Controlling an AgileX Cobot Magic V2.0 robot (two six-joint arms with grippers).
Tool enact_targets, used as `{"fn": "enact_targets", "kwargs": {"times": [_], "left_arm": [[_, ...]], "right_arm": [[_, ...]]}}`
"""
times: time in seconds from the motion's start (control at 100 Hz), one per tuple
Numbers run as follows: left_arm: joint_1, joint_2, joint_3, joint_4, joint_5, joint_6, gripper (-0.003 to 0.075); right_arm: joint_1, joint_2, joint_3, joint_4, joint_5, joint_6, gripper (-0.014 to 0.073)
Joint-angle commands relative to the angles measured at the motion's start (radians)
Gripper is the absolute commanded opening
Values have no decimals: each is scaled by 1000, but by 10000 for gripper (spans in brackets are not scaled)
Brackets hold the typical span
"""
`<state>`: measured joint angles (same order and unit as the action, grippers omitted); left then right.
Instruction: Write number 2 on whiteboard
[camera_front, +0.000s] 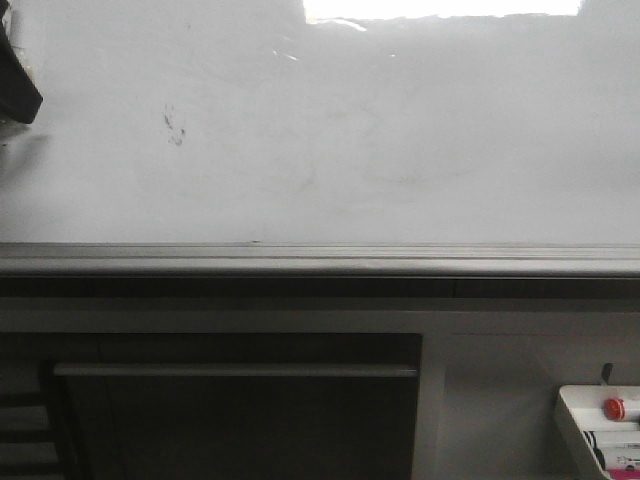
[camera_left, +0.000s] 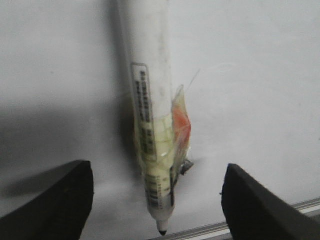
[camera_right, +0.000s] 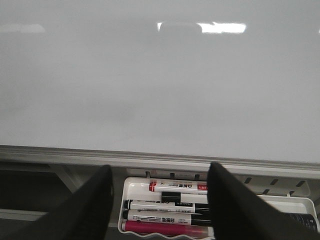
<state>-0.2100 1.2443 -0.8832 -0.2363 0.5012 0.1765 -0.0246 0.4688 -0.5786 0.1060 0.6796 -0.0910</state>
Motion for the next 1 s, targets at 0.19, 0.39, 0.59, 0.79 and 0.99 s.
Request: {"fn": "enact_targets", "kwargs": {"times": [0.19, 0.39, 0.59, 0.79, 0.99], "left_arm": [[1, 9, -56, -14, -20, 2, 332], [1, 18, -56, 7, -14, 2, 214], [1, 18, -56, 28, -15, 2, 130], [1, 16, -56, 56, -12, 3, 58], [1, -24, -73, 73, 86, 81, 15]], "right_arm": [[-6, 14, -33, -3, -64, -9, 373], [-6, 14, -33, -3, -64, -9, 373], [-6, 14, -33, -3, -64, -9, 373], [-6, 14, -33, -3, -62, -9, 373], [-4, 14, -41, 76, -62, -28, 373]]}}
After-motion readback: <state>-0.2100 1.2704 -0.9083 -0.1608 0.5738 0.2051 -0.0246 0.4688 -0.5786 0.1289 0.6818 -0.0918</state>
